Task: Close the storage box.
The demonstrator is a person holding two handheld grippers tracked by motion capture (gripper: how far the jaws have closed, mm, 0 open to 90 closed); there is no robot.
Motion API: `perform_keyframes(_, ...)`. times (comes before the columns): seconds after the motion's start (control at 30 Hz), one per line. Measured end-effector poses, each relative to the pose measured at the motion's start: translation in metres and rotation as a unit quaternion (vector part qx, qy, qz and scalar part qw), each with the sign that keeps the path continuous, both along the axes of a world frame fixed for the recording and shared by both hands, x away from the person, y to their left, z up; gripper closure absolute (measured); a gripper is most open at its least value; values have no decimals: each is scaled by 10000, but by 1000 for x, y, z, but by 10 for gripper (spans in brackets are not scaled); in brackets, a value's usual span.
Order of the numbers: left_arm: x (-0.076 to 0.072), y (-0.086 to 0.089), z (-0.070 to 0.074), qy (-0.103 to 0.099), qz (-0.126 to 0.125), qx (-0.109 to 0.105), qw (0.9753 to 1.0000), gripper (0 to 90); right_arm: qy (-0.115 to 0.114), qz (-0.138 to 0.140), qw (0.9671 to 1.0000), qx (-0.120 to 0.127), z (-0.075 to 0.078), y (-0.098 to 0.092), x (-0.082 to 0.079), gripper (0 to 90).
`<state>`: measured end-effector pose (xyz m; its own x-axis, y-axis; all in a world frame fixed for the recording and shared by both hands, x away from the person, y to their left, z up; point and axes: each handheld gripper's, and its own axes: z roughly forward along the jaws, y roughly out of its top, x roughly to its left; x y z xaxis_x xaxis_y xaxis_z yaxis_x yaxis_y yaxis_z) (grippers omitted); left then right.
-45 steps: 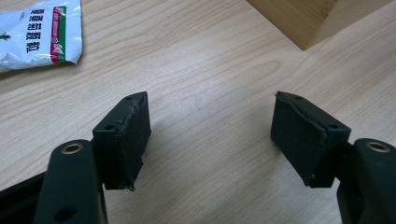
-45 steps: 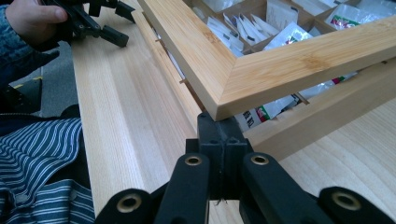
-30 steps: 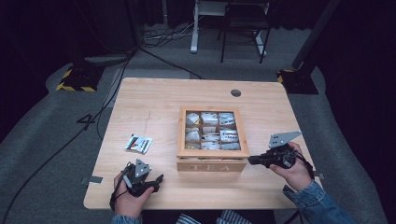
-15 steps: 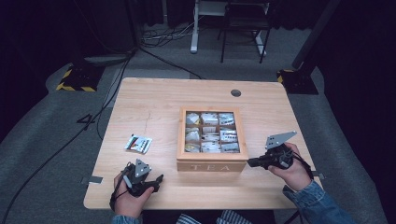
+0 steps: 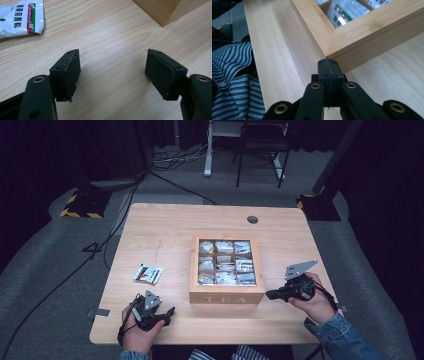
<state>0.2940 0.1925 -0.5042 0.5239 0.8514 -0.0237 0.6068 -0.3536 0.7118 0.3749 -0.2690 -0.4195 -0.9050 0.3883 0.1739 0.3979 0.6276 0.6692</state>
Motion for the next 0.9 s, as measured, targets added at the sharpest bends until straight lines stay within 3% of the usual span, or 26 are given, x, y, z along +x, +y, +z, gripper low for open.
perform_keyframes(0.2,2,1,0,64,-64,-66,9999,282,-388,-279,9982,366,10,-18,0,900)
perform_keyframes(0.33,4,5,0,168,-137,-321,9992,232,-549,-487,9958,541,11,-29,4,900)
perform_keyframes(0.37,3,10,0,218,-128,-494,9985,233,-634,-624,9941,623,11,-35,7,900)
perform_keyframes(0.4,2,12,0,215,-169,-478,9985,234,-692,-700,9930,648,11,-38,9,900)
perform_keyframes(0.57,-2,17,0,66,-61,-6,10000,241,-828,-1074,9876,791,9,-53,19,900)
perform_keyframes(0.9,-2,18,0,55,-65,31,10000,240,-943,-1598,9801,700,-1,-80,30,900)
